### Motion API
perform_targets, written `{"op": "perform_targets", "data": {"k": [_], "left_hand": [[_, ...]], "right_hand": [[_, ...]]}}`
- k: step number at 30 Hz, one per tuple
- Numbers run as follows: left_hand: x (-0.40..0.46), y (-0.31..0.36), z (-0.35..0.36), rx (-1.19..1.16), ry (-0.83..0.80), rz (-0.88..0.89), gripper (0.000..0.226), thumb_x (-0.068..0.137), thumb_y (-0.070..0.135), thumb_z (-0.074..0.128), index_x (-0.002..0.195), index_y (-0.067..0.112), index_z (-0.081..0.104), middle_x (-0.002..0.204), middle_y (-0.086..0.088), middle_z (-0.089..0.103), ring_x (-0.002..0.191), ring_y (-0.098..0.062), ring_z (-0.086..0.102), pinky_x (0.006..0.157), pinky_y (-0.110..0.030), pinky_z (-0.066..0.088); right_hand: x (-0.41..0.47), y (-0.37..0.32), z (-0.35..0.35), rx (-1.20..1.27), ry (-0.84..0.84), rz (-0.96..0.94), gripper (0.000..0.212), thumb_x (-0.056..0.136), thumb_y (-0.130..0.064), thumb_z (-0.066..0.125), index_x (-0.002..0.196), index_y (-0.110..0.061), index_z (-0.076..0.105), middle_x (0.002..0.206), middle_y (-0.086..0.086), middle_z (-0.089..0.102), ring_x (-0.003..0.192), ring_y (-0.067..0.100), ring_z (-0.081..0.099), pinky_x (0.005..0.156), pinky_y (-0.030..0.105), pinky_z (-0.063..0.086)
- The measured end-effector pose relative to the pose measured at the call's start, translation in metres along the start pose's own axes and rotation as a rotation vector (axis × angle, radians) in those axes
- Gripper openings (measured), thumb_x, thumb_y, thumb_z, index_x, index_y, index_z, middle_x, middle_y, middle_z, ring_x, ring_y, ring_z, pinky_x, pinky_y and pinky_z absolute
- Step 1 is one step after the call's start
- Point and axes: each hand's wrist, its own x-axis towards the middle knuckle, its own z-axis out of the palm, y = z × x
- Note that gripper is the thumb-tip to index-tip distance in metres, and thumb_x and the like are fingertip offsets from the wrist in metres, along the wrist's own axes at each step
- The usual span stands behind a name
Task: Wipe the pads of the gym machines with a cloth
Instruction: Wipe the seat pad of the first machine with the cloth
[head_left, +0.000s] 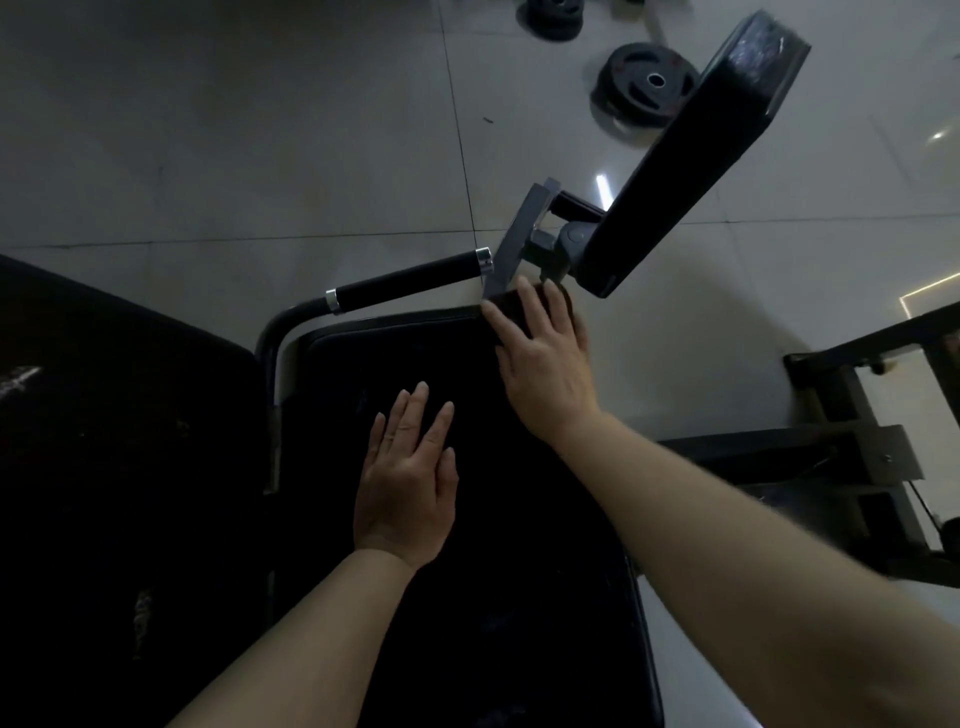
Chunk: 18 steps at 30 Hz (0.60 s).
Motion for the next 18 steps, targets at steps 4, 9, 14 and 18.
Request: {"op": "perform_targets", "data": {"k": [4,9,14,18], "left_hand": [[-0.001,0.000,-0.002,-0.021,-0.022,-0.005,0.048,0.095,0.029,0.030,0.138,0.015,0.047,0.153,-0.008,0.031,0.144,-0.018,0.018,0.117,-0.038,0.014],[0.000,0.000,-0.001,-0.023,-0.023,0.003,0.048,0.095,0.030,0.030,0.138,0.016,0.046,0.153,-0.007,0.030,0.144,-0.019,0.019,0.118,-0.037,0.012],[0.001,0.000,-0.001,-0.031,-0.009,0.000,0.047,0.094,0.029,0.032,0.136,0.014,0.049,0.151,-0.009,0.034,0.142,-0.020,0.021,0.117,-0.037,0.013],[0.000,-0.001,-0.001,-0.007,-0.009,0.017,0.047,0.095,0.029,0.032,0.136,0.015,0.049,0.150,-0.011,0.035,0.143,-0.021,0.022,0.116,-0.043,0.019]], "right_hand": [[-0.105,-0.005,0.009,0.017,0.030,-0.020,0.052,0.094,-0.031,0.041,0.146,-0.030,0.031,0.158,0.007,0.020,0.146,0.030,0.007,0.116,0.049,0.017],[-0.148,0.008,-0.014,0.305,0.185,-0.023,0.040,0.088,-0.017,0.044,0.122,-0.011,0.064,0.124,0.006,0.064,0.122,0.019,0.053,0.087,0.035,0.053],[-0.084,-0.010,-0.061,0.243,0.268,-0.073,0.037,0.091,-0.020,0.042,0.115,-0.007,0.066,0.111,0.010,0.070,0.106,0.028,0.065,0.095,0.038,0.044],[-0.078,-0.011,-0.089,0.266,0.425,-0.116,0.030,0.091,-0.008,0.052,0.117,-0.005,0.066,0.118,0.010,0.067,0.115,0.027,0.060,0.094,0.038,0.050]]}}
